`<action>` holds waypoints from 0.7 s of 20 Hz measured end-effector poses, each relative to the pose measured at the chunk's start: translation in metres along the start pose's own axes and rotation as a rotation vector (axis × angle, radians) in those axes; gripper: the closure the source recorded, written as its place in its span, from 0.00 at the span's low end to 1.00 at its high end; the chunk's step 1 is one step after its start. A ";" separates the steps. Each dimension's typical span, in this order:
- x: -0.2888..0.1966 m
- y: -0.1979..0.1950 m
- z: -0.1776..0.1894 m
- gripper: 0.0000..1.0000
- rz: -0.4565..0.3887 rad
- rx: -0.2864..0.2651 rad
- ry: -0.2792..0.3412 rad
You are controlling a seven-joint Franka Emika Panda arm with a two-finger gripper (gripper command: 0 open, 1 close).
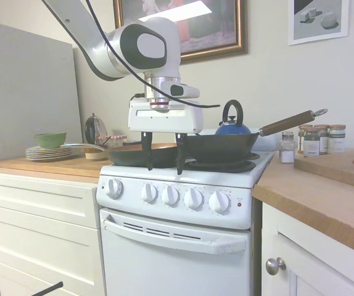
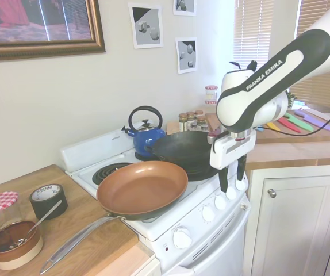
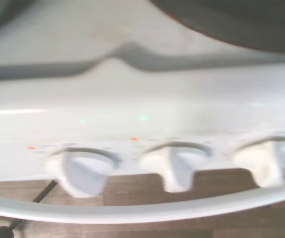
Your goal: Turn on the stove on the bottom right
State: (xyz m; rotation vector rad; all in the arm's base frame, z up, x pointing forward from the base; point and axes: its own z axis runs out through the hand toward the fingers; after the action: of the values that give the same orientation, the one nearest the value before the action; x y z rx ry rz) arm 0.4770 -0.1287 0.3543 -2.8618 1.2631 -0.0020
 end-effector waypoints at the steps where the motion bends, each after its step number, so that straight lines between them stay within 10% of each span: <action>1: 0.002 0.003 0.001 1.00 0.004 -0.001 -0.002; 14: 0.022 0.015 0.018 1.00 0.034 -0.006 0.013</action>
State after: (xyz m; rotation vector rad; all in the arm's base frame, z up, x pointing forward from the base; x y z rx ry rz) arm 0.4804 -0.1547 0.3360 -2.8492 1.3159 -0.0161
